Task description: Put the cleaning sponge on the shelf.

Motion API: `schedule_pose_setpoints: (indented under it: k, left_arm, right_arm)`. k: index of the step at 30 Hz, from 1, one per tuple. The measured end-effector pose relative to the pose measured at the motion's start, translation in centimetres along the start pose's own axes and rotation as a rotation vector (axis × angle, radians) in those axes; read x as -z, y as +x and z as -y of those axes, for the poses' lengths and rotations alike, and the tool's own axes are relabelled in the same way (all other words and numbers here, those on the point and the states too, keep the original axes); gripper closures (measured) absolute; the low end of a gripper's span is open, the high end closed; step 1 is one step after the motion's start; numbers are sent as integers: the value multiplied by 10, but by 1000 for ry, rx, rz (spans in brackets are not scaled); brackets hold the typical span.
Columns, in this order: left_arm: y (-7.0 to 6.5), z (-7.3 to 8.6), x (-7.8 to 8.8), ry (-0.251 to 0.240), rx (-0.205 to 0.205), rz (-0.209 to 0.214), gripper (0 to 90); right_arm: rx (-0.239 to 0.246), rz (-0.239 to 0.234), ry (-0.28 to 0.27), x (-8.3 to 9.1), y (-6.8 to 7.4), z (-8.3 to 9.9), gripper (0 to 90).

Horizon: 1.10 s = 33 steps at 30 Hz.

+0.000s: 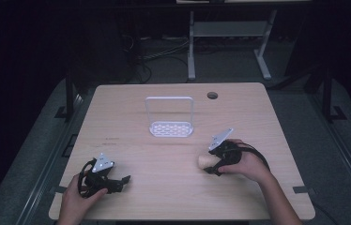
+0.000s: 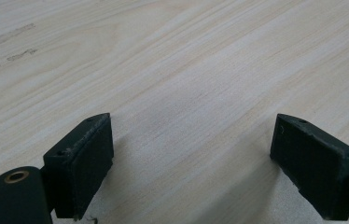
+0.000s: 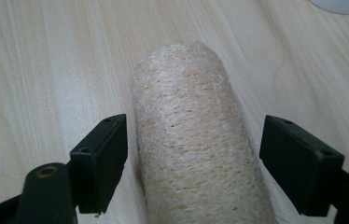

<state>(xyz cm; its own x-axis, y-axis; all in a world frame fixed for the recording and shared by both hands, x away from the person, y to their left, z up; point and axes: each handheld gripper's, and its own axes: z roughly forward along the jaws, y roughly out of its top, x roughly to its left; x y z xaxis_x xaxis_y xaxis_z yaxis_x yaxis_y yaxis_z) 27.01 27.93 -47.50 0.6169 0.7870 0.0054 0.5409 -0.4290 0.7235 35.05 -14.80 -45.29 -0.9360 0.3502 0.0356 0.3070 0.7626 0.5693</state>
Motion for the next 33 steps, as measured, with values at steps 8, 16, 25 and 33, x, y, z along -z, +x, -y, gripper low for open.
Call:
schedule_pose_setpoints:
  k: [8,16,25,33]
  left_arm:
    - [0,0,0,0,2,0,128]
    - [0,0,0,0,2,0,128]
    - [0,0,0,1,4,0,128]
    - [0,0,0,1,2,0,128]
  right_arm:
    - [8,-2,9,-1,1,1,321]
    - [16,-4,9,-1,1,1,365]
    - [2,5,8,0,2,1,390]
    - [-40,20,-1,-2,3,0,390]
